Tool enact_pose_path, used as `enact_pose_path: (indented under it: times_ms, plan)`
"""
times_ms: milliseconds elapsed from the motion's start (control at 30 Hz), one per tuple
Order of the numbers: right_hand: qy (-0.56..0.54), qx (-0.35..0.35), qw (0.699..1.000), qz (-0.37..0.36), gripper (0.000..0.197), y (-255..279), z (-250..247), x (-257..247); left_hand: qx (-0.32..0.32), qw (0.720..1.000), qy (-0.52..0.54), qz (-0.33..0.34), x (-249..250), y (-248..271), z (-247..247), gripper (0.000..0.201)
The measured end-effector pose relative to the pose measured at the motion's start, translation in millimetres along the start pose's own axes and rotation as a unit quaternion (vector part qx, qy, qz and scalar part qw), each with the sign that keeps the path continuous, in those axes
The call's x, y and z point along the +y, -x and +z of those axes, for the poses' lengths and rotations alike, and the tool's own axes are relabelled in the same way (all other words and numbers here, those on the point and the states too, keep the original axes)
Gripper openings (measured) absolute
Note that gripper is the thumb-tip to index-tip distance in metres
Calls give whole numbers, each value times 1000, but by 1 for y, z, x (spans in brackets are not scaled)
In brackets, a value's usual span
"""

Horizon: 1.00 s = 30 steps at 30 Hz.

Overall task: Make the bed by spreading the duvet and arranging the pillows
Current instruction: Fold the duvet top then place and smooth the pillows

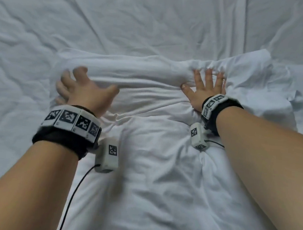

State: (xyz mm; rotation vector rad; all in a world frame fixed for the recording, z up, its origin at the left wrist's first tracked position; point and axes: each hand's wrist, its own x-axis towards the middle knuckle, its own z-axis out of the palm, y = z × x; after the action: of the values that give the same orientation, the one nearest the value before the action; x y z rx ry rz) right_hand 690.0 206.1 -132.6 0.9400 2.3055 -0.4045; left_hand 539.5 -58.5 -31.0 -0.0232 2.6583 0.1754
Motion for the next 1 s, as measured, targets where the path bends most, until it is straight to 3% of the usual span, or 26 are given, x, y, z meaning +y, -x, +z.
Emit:
enact_pose_path:
  times_ms: [67, 200, 433, 533, 700, 867, 1000]
  plan:
    - [-15, 6, 1000, 2, 90, -5, 4, 1, 31, 998, 29, 43, 23, -20, -7, 107]
    - [-33, 15, 999, -2, 89, -16, 13, 5, -82, 994, -67, 17, 28, -63, 29, 127]
    - [-22, 32, 999, 4, 90, -8, -14, 4, -141, 984, -111, 12, 20, -85, 55, 132]
    - [34, 99, 993, 61, 91, 3, -33, 37, -143, 984, -106, 15, 12, -91, 64, 134]
    - [-4, 1, 995, 100, 95, -14, -17, 64, -141, 985, -99, 13, 18, -94, 69, 129]
    - [0, -5, 995, 97, 96, -18, -14, 58, -123, 987, -100, 19, 20, -86, 62, 126]
    - [-7, -14, 994, 104, 94, 11, -34, 53, -92, 994, -27, 49, 13, -57, 38, 114]
